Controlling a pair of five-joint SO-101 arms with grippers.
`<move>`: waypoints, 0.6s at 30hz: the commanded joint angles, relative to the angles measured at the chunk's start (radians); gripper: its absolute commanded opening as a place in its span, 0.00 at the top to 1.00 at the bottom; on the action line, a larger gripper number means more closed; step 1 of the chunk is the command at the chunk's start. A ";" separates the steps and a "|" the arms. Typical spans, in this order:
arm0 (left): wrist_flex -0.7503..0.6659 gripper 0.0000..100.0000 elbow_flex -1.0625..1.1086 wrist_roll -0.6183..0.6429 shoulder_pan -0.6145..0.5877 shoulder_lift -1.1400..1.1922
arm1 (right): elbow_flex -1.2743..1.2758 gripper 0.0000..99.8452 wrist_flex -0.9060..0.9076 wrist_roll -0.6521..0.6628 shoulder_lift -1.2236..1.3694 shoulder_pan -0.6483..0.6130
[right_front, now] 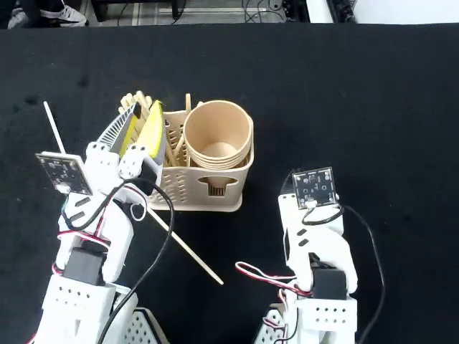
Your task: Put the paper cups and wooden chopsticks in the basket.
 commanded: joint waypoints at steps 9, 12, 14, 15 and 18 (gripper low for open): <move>0.516 0.86 -0.493 0.028 -0.298 0.034 | -0.004 0.99 0.003 0.008 -0.071 -0.012; 0.667 0.86 -0.657 0.032 -0.433 0.164 | -0.004 0.99 0.003 0.008 -0.071 -0.012; 0.736 0.86 -0.743 0.025 -0.492 0.295 | -0.004 0.99 0.005 0.008 -0.071 -0.012; 0.775 0.85 -0.780 -0.009 -0.504 0.370 | -0.004 0.99 0.005 0.008 -0.071 -0.012; 0.913 0.83 -0.897 -0.118 -0.535 0.605 | -0.004 0.99 0.005 0.008 -0.071 -0.012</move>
